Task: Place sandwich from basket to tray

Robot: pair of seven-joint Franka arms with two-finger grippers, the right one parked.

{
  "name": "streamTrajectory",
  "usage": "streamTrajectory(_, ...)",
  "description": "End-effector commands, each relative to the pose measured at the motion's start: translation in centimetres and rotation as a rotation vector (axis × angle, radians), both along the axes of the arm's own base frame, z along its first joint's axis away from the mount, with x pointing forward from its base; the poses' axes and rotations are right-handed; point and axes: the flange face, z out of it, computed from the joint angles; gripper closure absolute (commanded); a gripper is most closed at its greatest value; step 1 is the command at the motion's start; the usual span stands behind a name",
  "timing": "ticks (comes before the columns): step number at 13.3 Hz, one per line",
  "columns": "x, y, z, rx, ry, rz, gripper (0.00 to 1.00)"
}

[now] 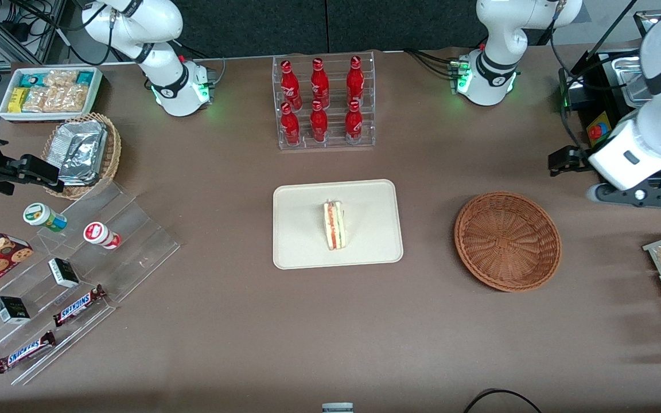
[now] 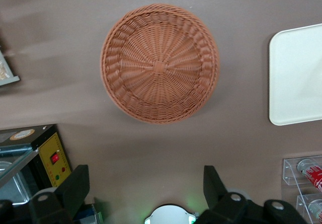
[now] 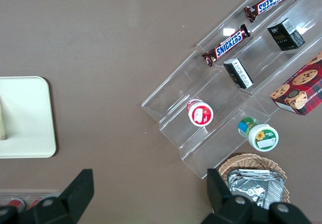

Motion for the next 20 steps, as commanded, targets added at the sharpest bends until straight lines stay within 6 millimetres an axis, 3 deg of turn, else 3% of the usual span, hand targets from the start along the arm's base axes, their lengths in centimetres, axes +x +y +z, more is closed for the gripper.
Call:
streamTrajectory(1,-1.0,3.9,0.5,-0.012,-0.023,0.045,0.0)
streamTrajectory(8,-0.3,3.2,0.2,-0.035,-0.042,0.128,0.0)
streamTrajectory(12,-0.6,0.8,0.5,-0.014,-0.042,0.089,0.0)
streamTrajectory(20,-1.9,0.7,3.9,-0.028,-0.058,0.093,0.0)
